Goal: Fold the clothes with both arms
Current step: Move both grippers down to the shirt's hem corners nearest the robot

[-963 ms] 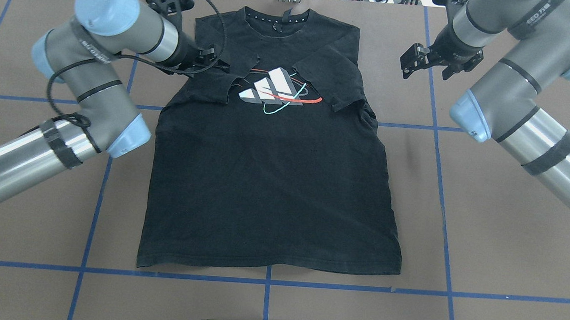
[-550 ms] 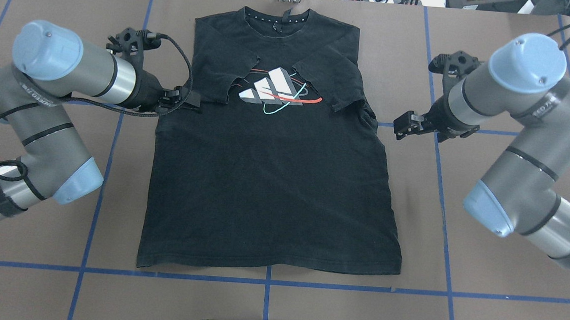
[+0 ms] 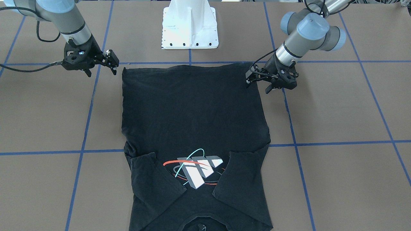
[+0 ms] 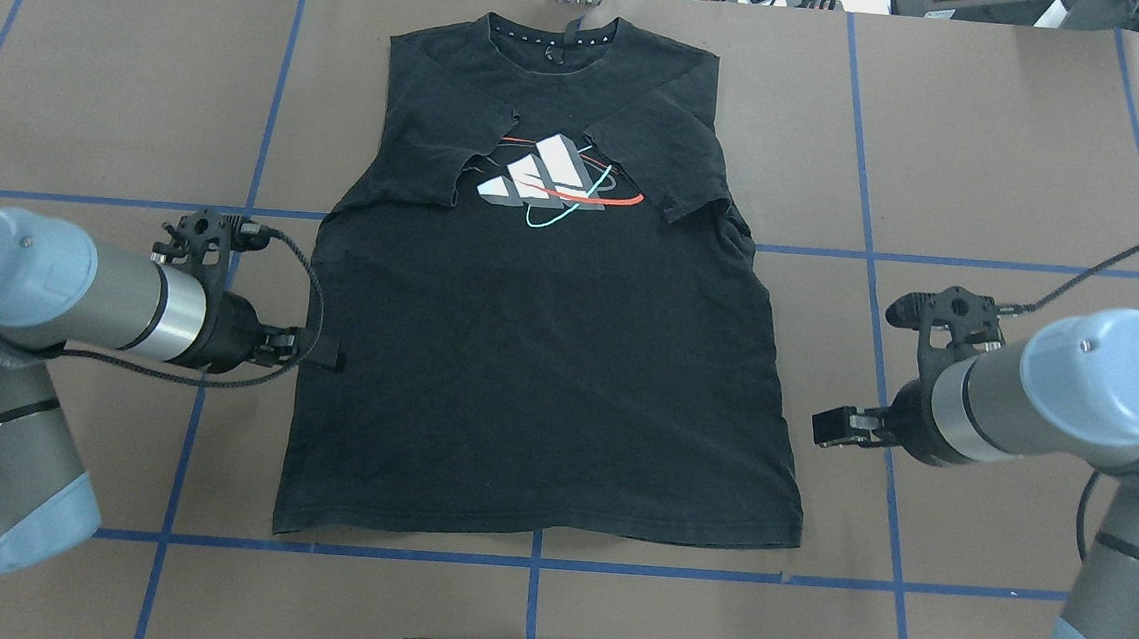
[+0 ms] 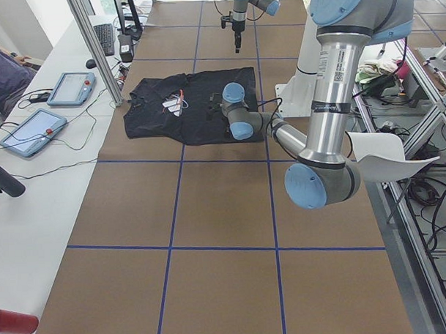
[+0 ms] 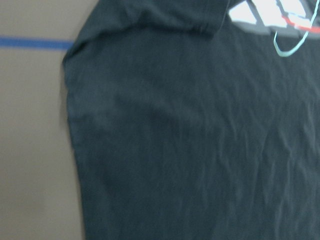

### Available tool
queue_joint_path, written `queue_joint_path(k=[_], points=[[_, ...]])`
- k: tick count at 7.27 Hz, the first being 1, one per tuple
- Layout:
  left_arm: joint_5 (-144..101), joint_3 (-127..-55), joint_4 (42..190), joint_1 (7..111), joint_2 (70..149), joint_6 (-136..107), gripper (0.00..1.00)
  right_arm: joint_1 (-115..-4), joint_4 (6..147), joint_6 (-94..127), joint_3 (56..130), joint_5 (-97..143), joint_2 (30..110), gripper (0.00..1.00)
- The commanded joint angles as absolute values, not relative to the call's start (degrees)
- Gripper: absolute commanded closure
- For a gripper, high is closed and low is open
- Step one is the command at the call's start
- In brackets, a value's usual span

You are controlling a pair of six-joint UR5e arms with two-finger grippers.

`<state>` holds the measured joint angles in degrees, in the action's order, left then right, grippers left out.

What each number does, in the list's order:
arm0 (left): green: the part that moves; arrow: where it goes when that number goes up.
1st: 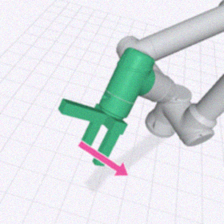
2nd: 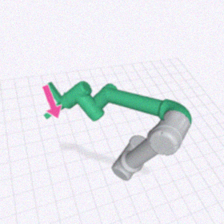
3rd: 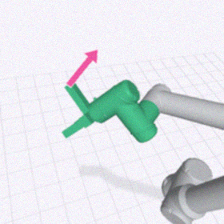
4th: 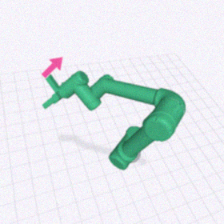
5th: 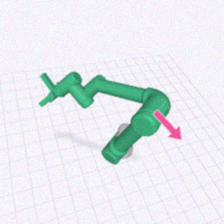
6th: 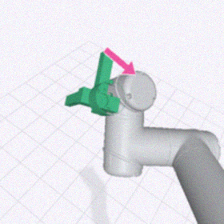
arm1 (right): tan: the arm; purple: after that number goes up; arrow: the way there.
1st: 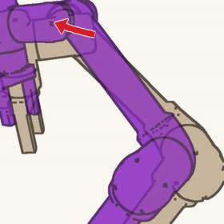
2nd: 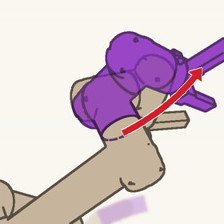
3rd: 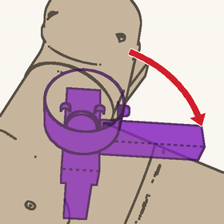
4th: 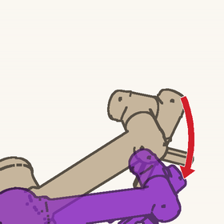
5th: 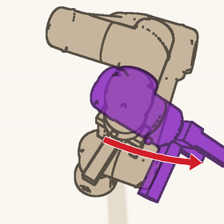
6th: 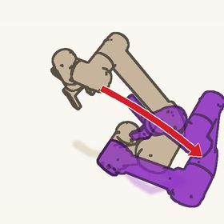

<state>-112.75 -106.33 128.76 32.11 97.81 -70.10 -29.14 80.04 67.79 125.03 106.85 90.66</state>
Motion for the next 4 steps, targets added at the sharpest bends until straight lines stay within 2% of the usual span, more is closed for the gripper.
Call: queue_joint_path(k=[1, 4], points=[[-107.2, -110.5, 128.8, 24.5, 92.6, -74.5, 0.00, -20.4, 79.9, 74.3, 129.3, 100.2, 95.0, 0.00], [-106.1, -111.7, 128.8, 18.6, 90.8, -79.1, 0.00, -17.2, 69.6, 76.3, 129.4, 97.7, 101.8, 0.00]])
